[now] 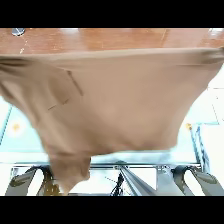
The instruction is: Fold the shirts.
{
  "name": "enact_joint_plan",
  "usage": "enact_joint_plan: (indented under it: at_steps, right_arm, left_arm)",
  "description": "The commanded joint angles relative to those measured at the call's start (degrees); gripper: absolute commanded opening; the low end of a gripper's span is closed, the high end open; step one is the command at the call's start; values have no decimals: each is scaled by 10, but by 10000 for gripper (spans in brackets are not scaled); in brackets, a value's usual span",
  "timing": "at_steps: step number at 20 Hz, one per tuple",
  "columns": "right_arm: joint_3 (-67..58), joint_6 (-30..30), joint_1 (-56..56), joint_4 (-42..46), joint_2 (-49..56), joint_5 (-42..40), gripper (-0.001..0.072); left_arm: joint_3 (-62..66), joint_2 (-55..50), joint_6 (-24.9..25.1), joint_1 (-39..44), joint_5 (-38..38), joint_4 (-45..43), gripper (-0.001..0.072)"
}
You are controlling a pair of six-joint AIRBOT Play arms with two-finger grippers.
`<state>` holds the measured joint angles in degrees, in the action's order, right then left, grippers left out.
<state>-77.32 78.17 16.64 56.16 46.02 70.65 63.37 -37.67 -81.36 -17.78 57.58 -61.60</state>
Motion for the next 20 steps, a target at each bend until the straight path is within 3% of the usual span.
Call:
enact_joint_plan:
  at_steps: [1, 5, 7, 8, 13, 20]
  right_arm:
    - [37, -69, 0, -107, 140, -79, 22]
    - [24, -109, 0, -208, 316, -175, 22]
    - [-21, -112, 0, -242, 398, -196, 22]
    - [-51, -111, 0, -249, 435, -193, 22]
    - [-197, -48, -8, -242, 588, -142, 22]
    - [-216, -33, -5, -237, 631, -80, 22]
  left_arm:
    - [-37, -141, 12, 58, -111, 47, 18]
    - [20, -322, 2, 110, -217, 47, 18]
    - [67, -399, -38, 116, -226, 48, 18]
    - [89, -431, -56, 119, -226, 53, 19]
    - [116, -506, -53, 122, -220, 86, 19]
    - [118, -532, -47, 116, -130, 88, 19]
